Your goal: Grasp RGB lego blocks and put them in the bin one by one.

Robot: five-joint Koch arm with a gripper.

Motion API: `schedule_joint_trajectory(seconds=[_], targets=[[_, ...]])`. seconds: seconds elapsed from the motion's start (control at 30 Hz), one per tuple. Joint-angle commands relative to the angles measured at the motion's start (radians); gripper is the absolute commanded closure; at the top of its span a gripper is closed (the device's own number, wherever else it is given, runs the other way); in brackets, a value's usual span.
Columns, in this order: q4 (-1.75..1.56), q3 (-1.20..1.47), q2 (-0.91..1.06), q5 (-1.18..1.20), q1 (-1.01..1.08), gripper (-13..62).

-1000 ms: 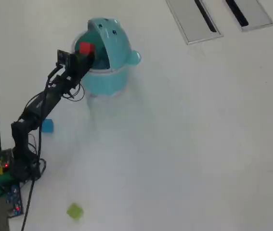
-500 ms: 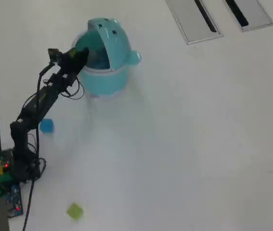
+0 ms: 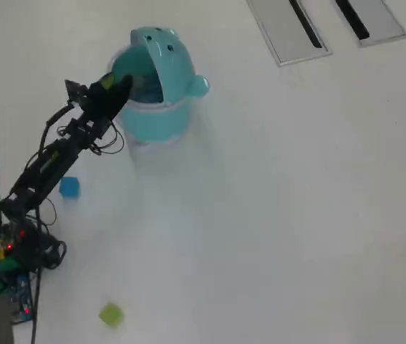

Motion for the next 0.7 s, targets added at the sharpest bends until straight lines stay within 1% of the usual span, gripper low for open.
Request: schedule_joint_trajectory(seconds=[0.0, 0.17, 0.27, 0.47, 0.67], targets=[[-0.057, -0.038, 0.094, 0.06, 0.044, 18.1], [-0.031, -0.038, 0.186, 0.077, 0.115, 14.6], [-0.031, -0.035, 0.216, 0.08, 0.173, 13.9], [0.051, -0.02, 0.278, 0.087, 0.242, 13.8], [0.046, -0.015, 0.316, 0.087, 0.301, 13.8]])
